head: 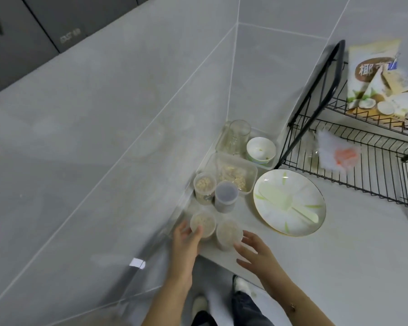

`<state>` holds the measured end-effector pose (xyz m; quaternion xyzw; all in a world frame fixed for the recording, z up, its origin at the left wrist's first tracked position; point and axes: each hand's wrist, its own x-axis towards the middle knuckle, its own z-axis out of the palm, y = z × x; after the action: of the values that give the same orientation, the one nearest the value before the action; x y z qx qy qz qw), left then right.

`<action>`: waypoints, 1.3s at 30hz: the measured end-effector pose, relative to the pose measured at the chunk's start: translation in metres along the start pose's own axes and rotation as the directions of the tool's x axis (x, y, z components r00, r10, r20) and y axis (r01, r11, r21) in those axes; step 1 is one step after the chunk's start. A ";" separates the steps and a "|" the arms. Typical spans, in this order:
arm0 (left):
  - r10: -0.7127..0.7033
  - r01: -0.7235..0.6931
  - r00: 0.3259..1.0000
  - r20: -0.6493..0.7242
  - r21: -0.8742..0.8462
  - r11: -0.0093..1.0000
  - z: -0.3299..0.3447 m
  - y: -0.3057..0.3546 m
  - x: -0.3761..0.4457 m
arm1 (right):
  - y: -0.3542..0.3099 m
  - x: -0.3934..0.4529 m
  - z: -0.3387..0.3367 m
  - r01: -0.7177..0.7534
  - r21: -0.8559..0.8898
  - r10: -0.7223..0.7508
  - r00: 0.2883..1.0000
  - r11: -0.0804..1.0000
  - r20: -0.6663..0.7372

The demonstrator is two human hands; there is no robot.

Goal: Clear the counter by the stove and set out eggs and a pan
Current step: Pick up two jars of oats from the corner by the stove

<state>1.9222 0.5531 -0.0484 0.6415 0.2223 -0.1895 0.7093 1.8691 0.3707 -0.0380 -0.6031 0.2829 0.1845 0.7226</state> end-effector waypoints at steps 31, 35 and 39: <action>0.139 -0.166 0.974 0.176 0.148 0.975 -0.005 0.062 -0.068 | -0.045 -0.058 0.023 0.111 0.218 -0.055 0.967 0.970 -0.250; 0.106 -0.141 0.934 0.342 0.080 0.987 0.004 0.073 -0.075 | -0.048 -0.099 0.015 0.221 0.195 -0.144 0.928 0.956 -0.344; 0.098 -0.136 0.890 0.444 0.055 0.989 0.021 0.073 -0.086 | -0.049 -0.140 0.001 0.274 0.146 -0.197 0.894 0.951 -0.402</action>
<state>1.8931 0.5381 0.0612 0.6238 0.0088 -0.2957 0.7234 1.7911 0.3725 0.0875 -0.5823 0.3598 -0.0551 0.7270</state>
